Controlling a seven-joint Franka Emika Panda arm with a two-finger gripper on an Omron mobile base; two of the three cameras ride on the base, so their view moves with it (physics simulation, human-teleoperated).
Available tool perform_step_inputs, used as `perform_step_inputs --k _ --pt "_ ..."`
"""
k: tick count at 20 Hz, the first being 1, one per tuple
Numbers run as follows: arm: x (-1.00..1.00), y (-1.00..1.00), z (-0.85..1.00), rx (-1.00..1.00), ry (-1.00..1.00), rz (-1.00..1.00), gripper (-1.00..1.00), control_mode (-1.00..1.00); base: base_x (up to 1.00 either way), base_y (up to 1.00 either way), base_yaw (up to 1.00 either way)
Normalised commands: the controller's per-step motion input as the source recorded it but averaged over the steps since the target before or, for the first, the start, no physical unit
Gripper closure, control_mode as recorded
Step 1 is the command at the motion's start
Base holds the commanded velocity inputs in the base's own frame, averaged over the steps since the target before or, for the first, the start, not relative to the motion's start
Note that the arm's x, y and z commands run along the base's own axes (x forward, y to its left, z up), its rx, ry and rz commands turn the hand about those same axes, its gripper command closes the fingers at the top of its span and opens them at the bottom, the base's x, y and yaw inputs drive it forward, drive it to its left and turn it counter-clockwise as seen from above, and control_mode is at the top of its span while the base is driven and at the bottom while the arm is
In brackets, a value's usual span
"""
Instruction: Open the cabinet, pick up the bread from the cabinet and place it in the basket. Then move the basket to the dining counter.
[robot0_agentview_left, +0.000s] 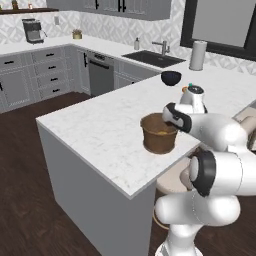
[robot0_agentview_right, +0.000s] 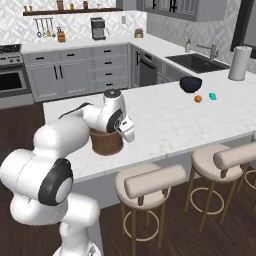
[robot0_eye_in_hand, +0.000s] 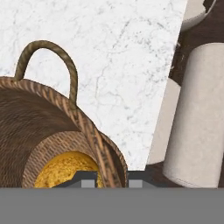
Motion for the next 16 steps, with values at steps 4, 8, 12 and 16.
perform_step_inputs --k 4,8,12,16 --pt "0.43 0.0 -0.35 0.0 0.0 0.0 1.0 -1.0 0.0 0.0 0.0" --pt "0.18 -0.08 -0.19 0.0 -0.03 0.0 1.0 -1.0 0.0 0.0 0.0" --pt "0.26 -0.04 -0.27 0.01 -0.08 0.0 1.0 -1.0 0.0 0.0 0.0" --pt "0.26 0.0 -0.28 0.0 -0.13 0.0 1.0 -1.0 0.0 0.0 0.0"
